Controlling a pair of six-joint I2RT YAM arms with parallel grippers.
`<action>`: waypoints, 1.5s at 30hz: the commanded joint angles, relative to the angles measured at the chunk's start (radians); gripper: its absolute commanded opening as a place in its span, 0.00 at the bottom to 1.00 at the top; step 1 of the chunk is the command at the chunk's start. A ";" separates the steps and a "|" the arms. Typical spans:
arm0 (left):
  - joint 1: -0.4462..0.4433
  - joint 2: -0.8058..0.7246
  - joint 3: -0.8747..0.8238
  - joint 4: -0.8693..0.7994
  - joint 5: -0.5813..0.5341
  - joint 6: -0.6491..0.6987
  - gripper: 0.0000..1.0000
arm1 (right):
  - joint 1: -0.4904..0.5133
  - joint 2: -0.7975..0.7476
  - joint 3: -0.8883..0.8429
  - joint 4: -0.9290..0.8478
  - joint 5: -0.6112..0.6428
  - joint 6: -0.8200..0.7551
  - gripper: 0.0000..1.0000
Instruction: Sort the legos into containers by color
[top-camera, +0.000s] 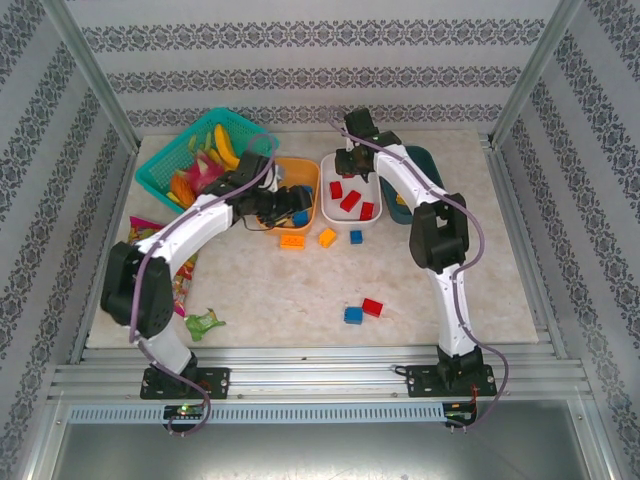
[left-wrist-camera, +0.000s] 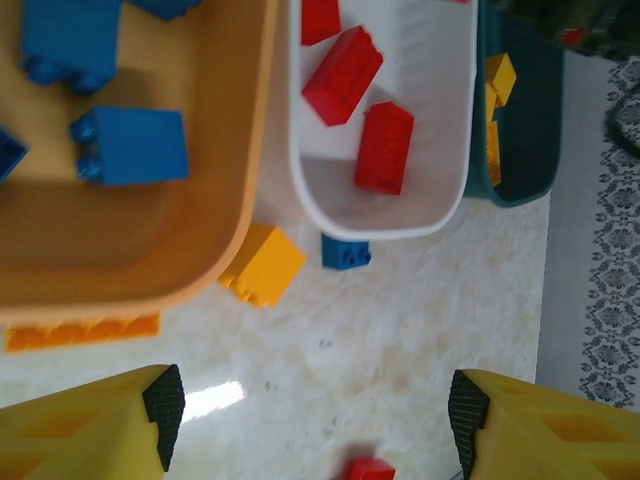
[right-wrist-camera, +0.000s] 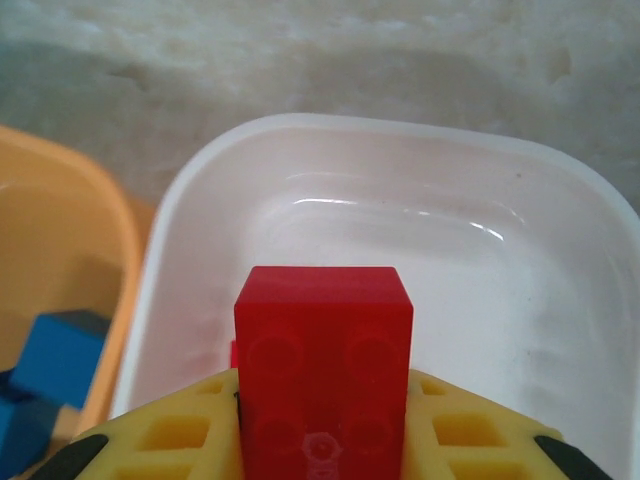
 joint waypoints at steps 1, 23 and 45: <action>-0.019 0.058 0.101 0.051 0.026 0.020 0.73 | -0.021 0.082 0.122 -0.089 0.032 0.016 0.27; -0.049 0.079 0.167 -0.045 -0.010 0.063 0.72 | -0.009 0.123 0.301 -0.183 0.045 -0.014 0.59; -0.321 -0.049 -0.064 -0.153 -0.099 0.207 0.69 | 0.171 -1.137 -1.104 0.187 0.055 0.216 0.59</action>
